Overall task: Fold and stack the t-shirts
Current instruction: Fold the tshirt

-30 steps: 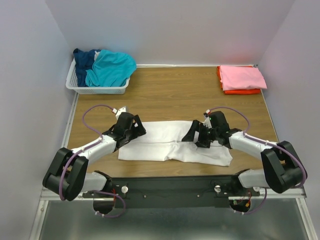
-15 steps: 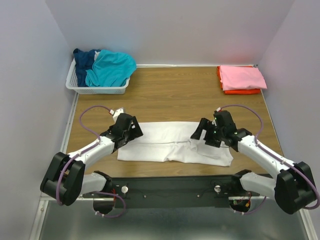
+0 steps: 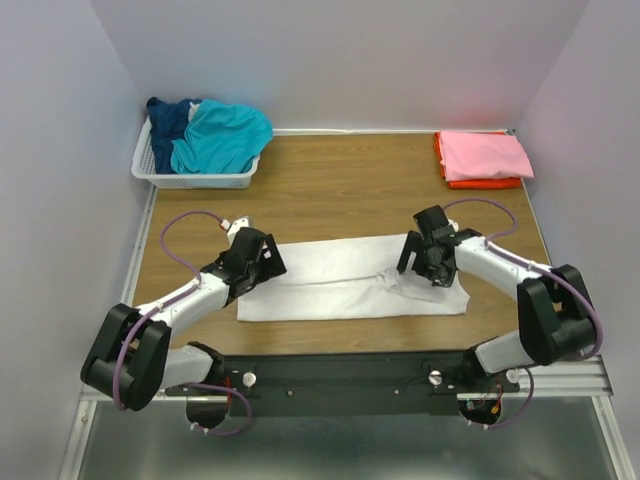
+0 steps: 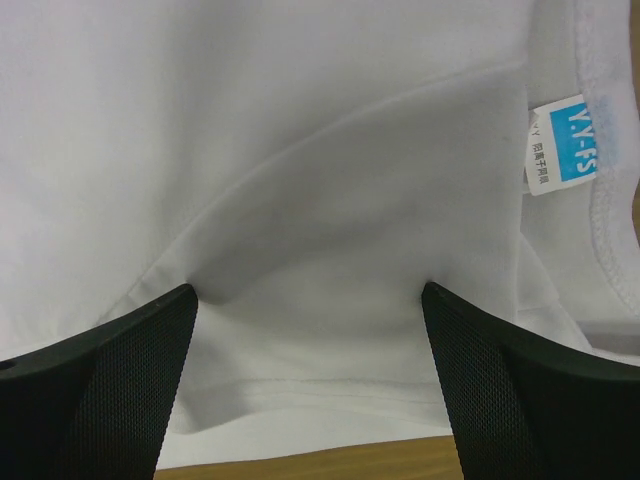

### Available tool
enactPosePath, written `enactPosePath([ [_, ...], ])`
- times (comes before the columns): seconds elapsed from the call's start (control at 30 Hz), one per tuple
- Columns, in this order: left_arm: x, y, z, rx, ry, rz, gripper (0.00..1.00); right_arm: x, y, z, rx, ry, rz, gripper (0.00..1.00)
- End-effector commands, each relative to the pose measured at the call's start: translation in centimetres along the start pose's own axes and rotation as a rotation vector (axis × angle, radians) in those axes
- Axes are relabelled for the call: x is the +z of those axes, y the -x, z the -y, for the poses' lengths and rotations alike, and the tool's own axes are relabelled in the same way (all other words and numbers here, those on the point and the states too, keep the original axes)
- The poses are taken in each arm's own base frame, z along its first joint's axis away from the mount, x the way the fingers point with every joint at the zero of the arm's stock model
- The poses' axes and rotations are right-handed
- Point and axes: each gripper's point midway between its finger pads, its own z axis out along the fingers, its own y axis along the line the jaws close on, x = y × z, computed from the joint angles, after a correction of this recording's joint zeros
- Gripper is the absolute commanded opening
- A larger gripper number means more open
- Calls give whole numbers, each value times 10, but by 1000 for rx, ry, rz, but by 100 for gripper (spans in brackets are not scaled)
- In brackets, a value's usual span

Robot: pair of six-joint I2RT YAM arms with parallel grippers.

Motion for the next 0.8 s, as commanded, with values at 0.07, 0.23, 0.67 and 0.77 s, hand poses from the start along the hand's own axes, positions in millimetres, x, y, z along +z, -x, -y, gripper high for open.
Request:
enactPosePath([
  [0.07, 0, -2, 6, 24, -41, -17, 98, 30, 47, -15, -52, -30, 54, 100],
  [0.23, -10, -16, 3, 0, -68, -43, 98, 54, 97, -44, -178, -41, 94, 100],
  [0.67, -47, -43, 12, -99, -185, -76, 99, 123, 149, -150, -424, 249, 28, 100],
  [0.77, -44, -49, 18, -99, -187, -109, 99, 128, 151, -161, -433, 285, 22, 100],
])
